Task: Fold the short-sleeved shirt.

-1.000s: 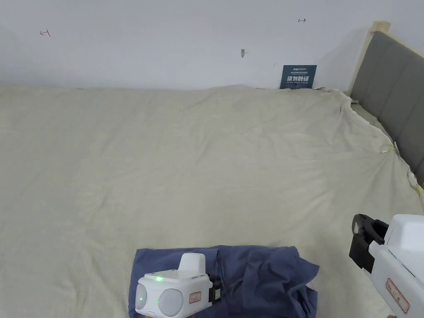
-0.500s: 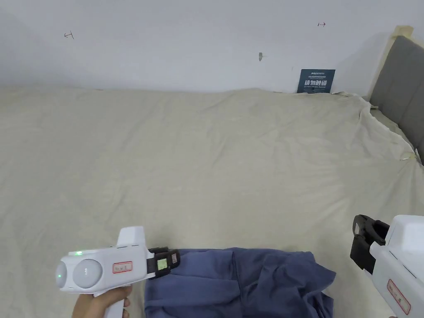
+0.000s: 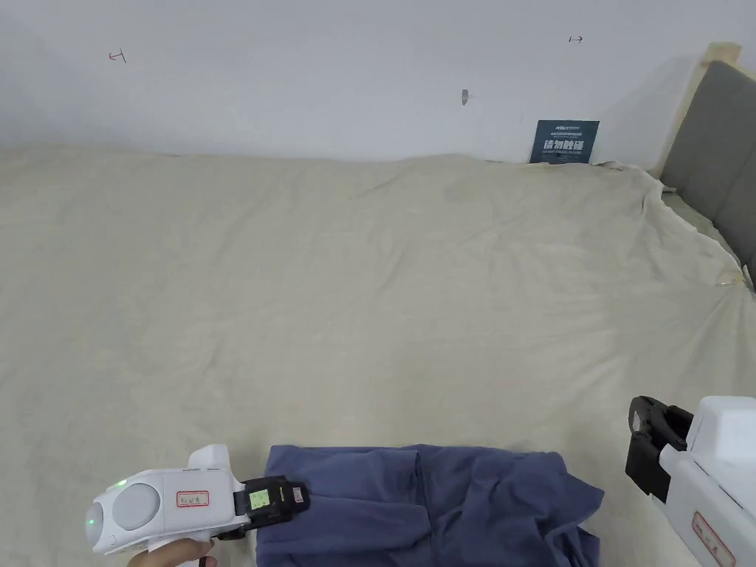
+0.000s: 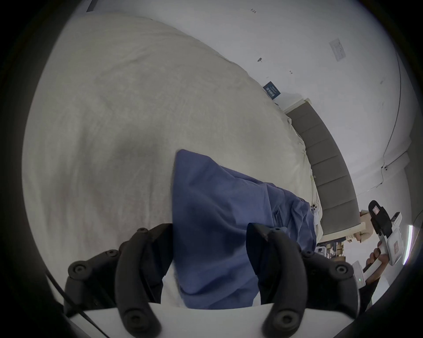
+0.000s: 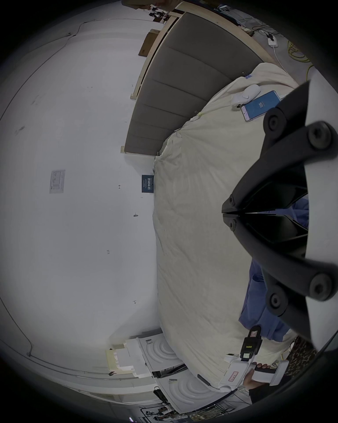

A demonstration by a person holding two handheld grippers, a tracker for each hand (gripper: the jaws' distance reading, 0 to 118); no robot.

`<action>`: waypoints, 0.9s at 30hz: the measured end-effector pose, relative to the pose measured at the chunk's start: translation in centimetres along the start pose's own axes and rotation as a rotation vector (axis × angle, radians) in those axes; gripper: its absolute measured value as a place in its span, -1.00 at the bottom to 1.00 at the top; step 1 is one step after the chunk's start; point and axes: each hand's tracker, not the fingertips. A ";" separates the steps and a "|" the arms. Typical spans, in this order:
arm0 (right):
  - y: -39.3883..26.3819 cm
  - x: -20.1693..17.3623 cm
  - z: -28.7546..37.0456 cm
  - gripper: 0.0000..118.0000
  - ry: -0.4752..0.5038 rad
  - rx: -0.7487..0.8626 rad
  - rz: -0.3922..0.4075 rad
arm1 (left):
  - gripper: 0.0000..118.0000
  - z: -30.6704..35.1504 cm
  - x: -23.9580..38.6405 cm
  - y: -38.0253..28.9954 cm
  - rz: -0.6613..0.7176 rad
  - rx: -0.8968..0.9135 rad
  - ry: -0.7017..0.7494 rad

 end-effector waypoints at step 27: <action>0.4 -0.3 -0.2 -1.00 0.057 0.018 -0.010 | -0.79 13.5 2.1 0.7 -0.141 0.085 0.248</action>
